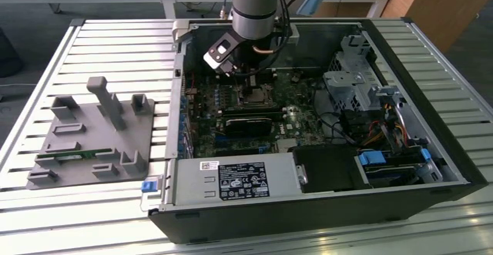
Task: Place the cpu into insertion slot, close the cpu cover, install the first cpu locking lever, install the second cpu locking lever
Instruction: 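Close the cpu cover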
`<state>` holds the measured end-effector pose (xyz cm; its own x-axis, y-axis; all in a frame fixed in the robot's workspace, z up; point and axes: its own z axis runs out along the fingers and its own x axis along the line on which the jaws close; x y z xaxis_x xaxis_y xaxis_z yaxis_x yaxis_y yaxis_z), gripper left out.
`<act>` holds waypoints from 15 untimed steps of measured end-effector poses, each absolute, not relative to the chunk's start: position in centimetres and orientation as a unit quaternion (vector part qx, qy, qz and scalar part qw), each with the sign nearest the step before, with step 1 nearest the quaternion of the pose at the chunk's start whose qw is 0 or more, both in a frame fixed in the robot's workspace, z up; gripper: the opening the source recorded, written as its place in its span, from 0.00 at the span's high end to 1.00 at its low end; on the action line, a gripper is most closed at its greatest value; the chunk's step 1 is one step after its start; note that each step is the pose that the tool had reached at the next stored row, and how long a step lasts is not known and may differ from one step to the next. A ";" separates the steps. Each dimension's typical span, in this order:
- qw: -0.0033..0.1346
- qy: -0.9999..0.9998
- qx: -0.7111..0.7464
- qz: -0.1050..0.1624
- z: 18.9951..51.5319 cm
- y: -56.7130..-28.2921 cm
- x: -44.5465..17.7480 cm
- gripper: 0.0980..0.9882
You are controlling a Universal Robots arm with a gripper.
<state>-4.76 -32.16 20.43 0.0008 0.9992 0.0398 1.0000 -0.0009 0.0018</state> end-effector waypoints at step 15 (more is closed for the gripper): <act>0.014 -0.707 -0.707 -0.013 19.7 -32.1 -4.5 0.99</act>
<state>-4.48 -32.13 19.74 0.0011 0.9993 0.0386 1.0000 -0.0010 -0.0024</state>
